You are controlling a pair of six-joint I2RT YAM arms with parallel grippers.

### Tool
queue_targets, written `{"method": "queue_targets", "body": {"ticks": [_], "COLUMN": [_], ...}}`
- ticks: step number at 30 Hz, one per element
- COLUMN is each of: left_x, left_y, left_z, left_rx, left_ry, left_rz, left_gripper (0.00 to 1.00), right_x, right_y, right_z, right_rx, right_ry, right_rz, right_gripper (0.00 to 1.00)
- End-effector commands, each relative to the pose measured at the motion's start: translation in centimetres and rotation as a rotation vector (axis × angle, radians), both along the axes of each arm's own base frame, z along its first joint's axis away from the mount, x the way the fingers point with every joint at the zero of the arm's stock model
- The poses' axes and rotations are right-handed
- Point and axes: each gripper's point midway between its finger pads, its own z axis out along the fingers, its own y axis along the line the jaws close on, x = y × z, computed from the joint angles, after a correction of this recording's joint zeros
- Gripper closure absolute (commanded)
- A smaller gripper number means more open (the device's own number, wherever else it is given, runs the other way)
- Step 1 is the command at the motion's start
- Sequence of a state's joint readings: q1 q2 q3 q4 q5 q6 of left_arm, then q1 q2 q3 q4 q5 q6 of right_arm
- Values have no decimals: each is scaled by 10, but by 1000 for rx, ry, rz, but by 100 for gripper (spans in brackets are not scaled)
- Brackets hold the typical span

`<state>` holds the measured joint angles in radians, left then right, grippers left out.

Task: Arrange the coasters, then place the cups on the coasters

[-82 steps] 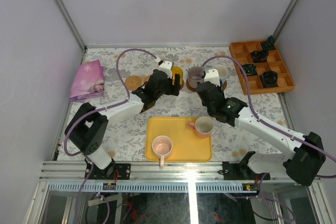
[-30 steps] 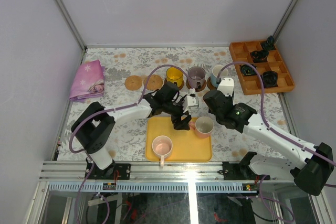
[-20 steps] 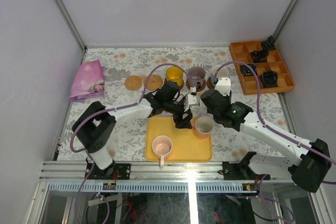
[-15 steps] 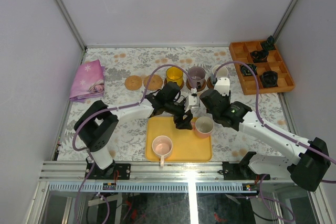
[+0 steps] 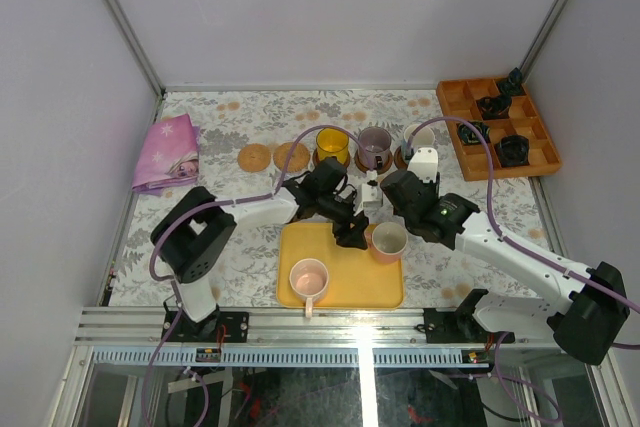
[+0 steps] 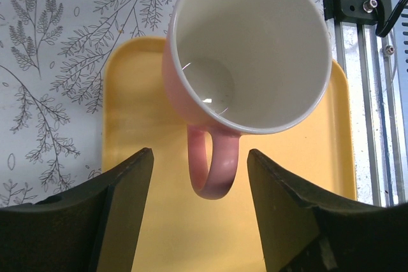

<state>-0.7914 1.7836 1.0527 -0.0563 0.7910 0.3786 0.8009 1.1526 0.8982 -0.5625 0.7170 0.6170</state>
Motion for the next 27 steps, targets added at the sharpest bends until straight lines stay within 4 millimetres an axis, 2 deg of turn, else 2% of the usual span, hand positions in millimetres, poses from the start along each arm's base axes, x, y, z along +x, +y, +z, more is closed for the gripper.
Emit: {"method": "queue_targets", "body": {"ticks": [1, 8, 10, 11, 13, 21, 27], "left_x": [4, 2, 2, 2, 2, 1, 6], "left_y": [-16, -20, -21, -21, -22, -21, -17], "left_z": [13, 8, 7, 7, 6, 12, 40], "left_rx": [-67, -67, -66, -66, -65, -70, -101], "left_ry": [-8, 23, 32, 36, 43, 42, -41], "left_rz": [-25, -38, -43, -42, -42, -44, -4], "left_gripper": [41, 52, 81, 90, 100, 100, 100], "right_x": [11, 12, 12, 12, 11, 9, 10], "right_y": [-1, -3, -3, -4, -4, -7, -8], "right_z": [23, 25, 24, 24, 24, 24, 27], "right_rx": [36, 24, 22, 23, 23, 26, 28], "right_ry": [-80, -87, -87, -87, -86, -93, -106], "right_rz": [-41, -42, -42, -43, -43, -49, -57], "right_gripper": [48, 48, 48, 48, 48, 48, 49]}}
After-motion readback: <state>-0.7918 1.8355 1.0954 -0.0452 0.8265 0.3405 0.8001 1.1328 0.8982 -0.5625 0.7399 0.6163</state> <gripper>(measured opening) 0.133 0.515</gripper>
